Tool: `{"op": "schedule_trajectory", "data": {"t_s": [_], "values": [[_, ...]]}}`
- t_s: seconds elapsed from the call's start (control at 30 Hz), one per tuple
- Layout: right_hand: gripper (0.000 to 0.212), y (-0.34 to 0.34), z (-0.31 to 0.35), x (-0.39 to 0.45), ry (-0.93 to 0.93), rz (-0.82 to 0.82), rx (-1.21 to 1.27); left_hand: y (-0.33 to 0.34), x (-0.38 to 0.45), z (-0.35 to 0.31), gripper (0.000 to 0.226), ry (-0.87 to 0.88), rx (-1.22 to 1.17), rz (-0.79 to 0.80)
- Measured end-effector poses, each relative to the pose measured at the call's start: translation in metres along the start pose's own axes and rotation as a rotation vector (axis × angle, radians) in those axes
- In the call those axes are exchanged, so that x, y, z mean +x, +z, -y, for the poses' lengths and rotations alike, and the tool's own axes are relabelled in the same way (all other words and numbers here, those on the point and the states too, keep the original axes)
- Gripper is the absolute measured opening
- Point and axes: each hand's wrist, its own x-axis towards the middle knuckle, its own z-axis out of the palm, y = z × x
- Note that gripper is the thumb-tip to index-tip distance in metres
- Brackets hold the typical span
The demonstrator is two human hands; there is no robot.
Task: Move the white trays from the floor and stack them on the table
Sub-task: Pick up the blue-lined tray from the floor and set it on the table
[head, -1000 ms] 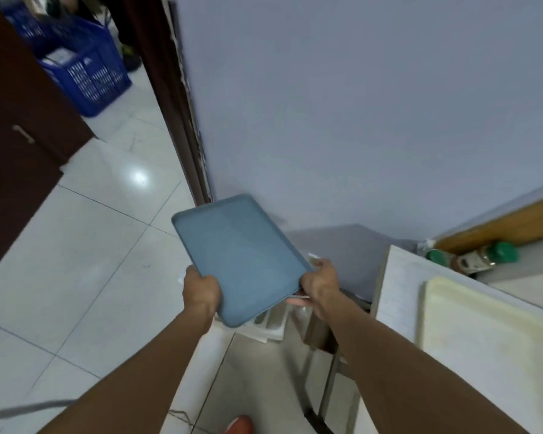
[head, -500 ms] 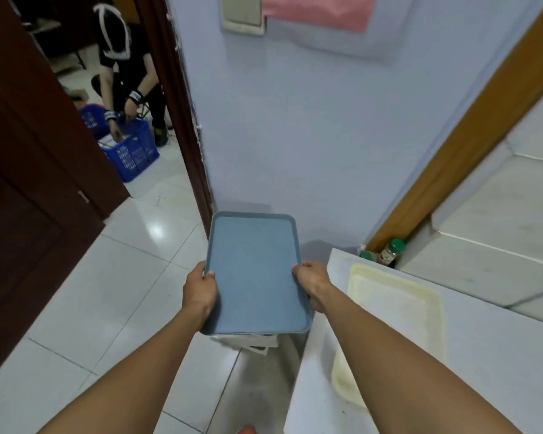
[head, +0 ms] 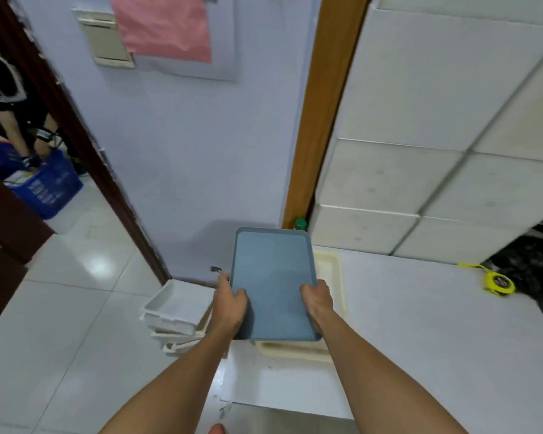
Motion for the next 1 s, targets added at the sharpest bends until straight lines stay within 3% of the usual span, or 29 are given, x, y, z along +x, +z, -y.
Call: {"op": "schedule_trajectory", "data": {"t_s": [0.2, 0.47, 0.8, 0.93, 1.0], "values": [[0.061, -0.035, -0.038, 0.021, 0.088, -0.131, -0.068, 0.064, 0.0, 0.015, 0.05, 0.006, 0.156, 0.128], [0.076, -0.019, -0.085, 0.032, 0.12, -0.129, -0.106, 0.084, 0.009, 0.054, 0.046, 0.02, 0.186, 0.125], [0.073, -0.01, -0.081, 0.057, 0.056, -0.262, -0.433, 0.1, 0.023, 0.055, 0.049, 0.013, 0.058, 0.175], [0.069, -0.015, -0.085, 0.071, 0.02, -0.254, -0.46, 0.116, 0.012, 0.055, 0.06, -0.021, 0.067, 0.176], [0.067, -0.018, -0.085, 0.078, 0.004, -0.264, -0.443, 0.127, 0.005, 0.051, 0.076, -0.056, 0.126, 0.198]]}}
